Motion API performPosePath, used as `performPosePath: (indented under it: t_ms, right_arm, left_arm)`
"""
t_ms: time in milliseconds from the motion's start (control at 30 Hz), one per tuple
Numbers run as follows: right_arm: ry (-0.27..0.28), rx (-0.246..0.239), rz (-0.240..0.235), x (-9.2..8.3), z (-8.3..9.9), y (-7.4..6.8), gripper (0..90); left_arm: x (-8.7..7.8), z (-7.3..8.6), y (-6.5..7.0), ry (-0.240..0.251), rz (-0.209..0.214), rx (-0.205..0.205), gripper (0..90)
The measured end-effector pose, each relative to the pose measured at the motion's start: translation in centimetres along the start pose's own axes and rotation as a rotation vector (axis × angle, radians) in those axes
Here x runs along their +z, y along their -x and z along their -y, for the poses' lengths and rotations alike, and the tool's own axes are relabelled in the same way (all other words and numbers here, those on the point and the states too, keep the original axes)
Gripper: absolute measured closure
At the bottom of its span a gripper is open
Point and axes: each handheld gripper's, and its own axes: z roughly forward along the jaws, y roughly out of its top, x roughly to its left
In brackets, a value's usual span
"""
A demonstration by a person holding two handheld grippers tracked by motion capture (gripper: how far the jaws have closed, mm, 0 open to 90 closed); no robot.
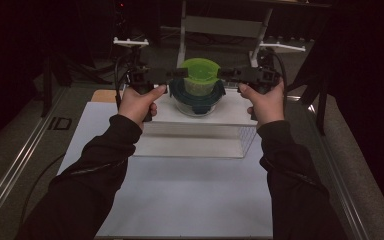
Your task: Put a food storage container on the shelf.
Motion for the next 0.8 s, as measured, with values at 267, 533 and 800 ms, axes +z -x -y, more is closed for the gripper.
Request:
performPosePath:
  t_ms: [267, 533, 800]
  right_arm:
    - [-0.008, -0.11, -0.004, -0.9, 1.8, -0.6, 38.7]
    - [0.014, -0.238, -0.086, -1.7, 5.6, -1.5, 20.6]
    - [0.013, -0.36, -0.087, -1.6, 10.4, -1.5, 18.6]
  left_arm:
    - [-2.2, 3.0, 1.2, 0.061, 0.034, 0.222, 14.9]
    - [-2.7, 6.7, 2.3, 0.053, 0.08, 0.315, 0.0]
    - [-3.9, 10.3, 2.7, 0.049, 0.081, 0.387, 0.0]
